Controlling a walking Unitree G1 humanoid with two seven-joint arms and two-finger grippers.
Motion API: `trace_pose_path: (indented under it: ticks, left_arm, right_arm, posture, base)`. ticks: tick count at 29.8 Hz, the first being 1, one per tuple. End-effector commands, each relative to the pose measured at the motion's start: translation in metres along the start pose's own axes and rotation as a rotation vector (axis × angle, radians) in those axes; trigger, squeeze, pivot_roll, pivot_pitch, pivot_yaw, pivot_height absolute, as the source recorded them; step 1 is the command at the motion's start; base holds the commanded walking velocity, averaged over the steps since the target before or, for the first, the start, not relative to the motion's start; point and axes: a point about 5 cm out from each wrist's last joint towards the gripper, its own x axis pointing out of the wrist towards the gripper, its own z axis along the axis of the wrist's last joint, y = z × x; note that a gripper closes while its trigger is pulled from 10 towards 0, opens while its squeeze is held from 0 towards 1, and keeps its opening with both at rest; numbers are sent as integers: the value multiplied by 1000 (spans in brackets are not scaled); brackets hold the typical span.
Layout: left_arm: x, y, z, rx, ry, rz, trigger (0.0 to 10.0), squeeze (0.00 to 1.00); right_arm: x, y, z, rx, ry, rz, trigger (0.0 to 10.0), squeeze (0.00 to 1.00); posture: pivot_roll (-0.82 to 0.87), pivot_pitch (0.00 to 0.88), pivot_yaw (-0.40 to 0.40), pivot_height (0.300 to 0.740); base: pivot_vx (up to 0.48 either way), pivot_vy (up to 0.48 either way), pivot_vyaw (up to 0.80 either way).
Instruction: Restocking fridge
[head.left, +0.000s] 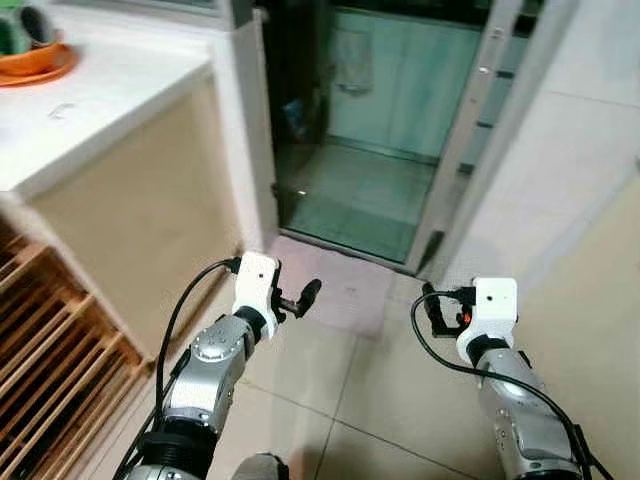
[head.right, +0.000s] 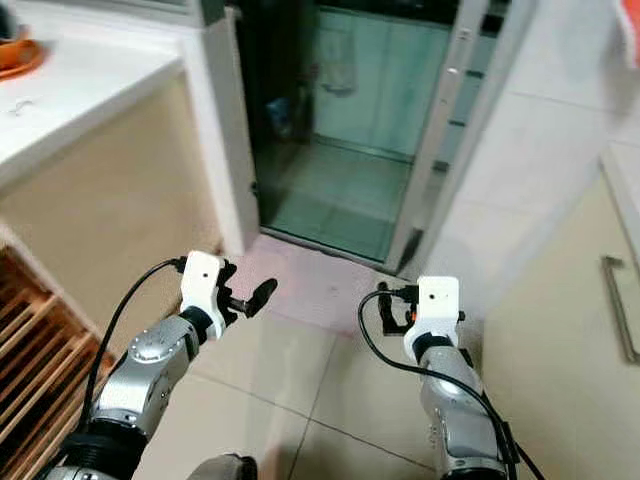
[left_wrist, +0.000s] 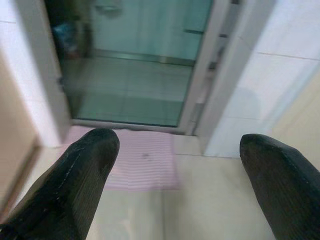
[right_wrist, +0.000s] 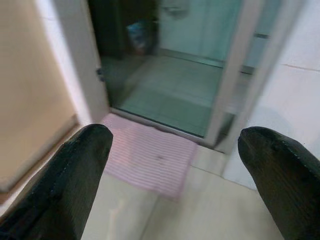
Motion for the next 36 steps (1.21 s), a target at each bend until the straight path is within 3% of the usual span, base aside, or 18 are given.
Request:
trace_pose_path:
  ticks: [1,9,23,30,36]
  left_arm:
    - [1,-1,0,8,-1,-7,10000,0]
    - [1,0,-2,46,9,15,10000,0]
    - [2,0,-3,13,17,53,10000,0]
    - [-3,17,11,-13,-85,169,10000,0]
    - [-8,32,26,-4,-174,280,10000,0]
  right_arm:
    - [2,0,1,-15,1,9,10000,0]
    - [3,2,-1,0,8,18,10000,0]
    - [3,5,-4,15,8,35,10000,0]
    - [-1,-13,22,47,-173,-88,10000,0]
    - [-1,-15,35,44,-245,-108,10000,31]
  posture:
    - [12,0,4,740]
    - [15,0,2,740]
    - [19,0,5,740]
    - [22,0,2,740]
    - [26,0,0,740]
  base:
    - [0,0,788]
    - [0,0,734]
    - [0,0,693]
    - [0,432,682]
    - [0,477,724]
